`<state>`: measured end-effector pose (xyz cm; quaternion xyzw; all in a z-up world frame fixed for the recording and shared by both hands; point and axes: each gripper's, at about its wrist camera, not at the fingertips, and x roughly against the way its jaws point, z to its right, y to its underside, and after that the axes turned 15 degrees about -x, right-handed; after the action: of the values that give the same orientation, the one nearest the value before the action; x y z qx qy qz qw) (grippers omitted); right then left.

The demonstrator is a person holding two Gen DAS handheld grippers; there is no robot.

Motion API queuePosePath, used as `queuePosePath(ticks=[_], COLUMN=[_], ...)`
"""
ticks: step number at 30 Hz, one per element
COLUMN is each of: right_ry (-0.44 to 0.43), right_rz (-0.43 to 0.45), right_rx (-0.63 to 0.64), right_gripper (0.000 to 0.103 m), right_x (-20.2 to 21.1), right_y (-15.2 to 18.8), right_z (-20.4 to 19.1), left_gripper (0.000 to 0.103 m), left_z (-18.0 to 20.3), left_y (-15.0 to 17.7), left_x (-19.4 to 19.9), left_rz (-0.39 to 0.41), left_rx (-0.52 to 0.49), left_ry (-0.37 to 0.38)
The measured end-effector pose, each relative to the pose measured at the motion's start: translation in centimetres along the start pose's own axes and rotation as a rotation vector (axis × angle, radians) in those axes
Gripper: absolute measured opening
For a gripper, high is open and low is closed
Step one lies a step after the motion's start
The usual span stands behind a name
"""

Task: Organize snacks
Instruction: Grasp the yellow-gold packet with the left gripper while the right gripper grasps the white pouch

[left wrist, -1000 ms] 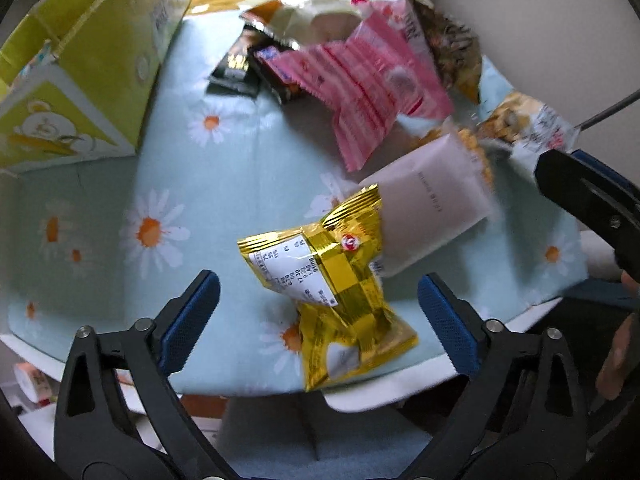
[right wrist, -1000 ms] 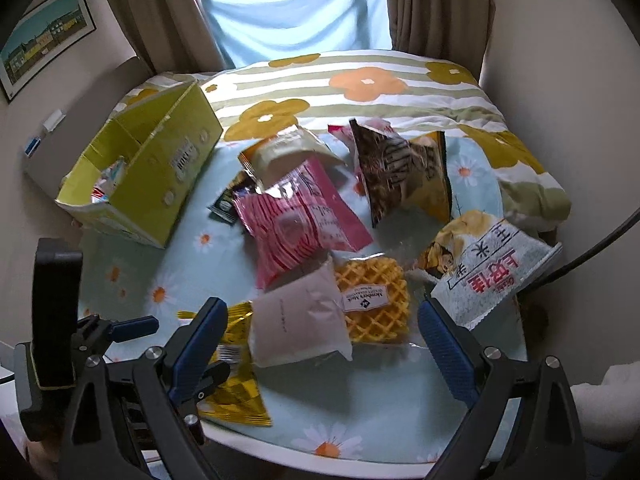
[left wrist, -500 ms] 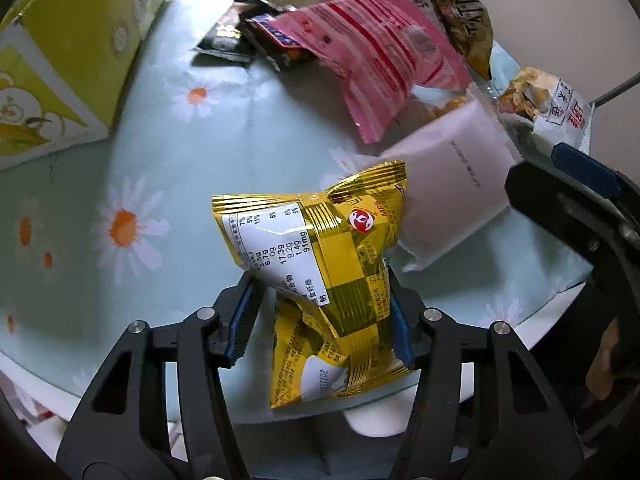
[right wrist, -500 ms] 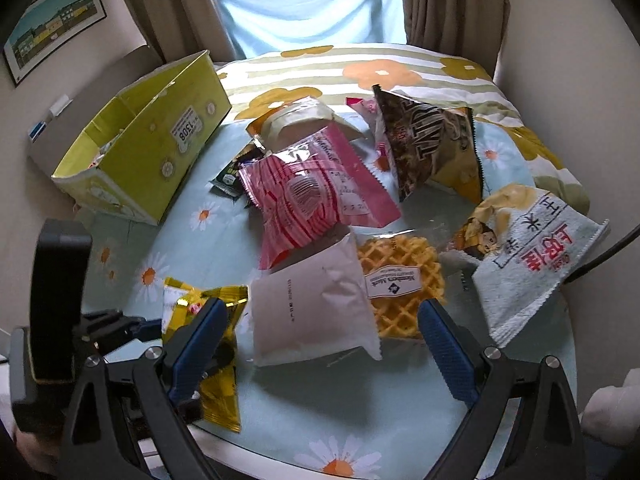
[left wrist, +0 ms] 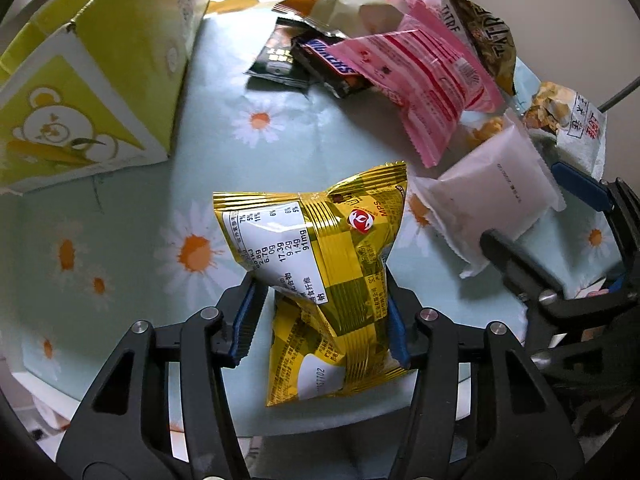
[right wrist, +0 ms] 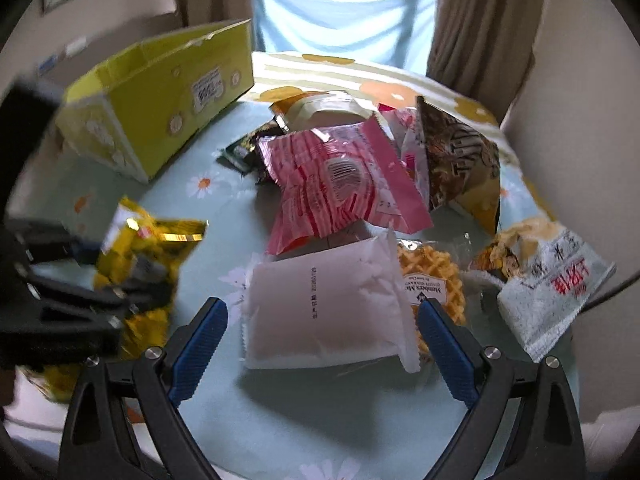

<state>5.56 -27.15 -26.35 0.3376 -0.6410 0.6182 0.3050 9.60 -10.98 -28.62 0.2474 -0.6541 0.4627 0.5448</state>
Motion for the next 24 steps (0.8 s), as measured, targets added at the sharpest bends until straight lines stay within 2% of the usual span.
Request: queuePosePath(ticks=[5,8,15,19,22,24], right_ry=[0.093,0.122,0.160,0.137,0.121,0.113], right_rz=[0.000,-0.001,-0.010,-0.024,-0.017,-0.005], right_rx=[0.137,0.192,0.240,0.221,0.214,0.215], right_gripper=[0.095,0.095,0.095,0.094,0.088,0.075], right_x=[-1.7,-2.4,-3.2,-3.6,-3.5,-3.2], right_y=[1.1,1.6,1.6,1.3,1.2,1.2], right_z=[-1.4,-1.9,-2.5,-2.3,-2.2,-2.2], left_gripper=[0.049,0.049,0.049,0.049,0.049,0.049], left_z=[-0.5,-1.0,-1.7,-1.7,-1.8,-1.8], left_y=[0.0,0.1,0.1,0.1,0.1,0.1], left_x=[0.1,0.2,0.0,0.0,0.1,0.2], left_rz=[0.002,0.001,-0.007,-0.008,-0.007,-0.008], left_rx=[-0.005,0.001,0.022,0.033,0.038,0.044], left_ry=[-0.019,-0.021,-0.017,-0.016,-0.019,-0.021])
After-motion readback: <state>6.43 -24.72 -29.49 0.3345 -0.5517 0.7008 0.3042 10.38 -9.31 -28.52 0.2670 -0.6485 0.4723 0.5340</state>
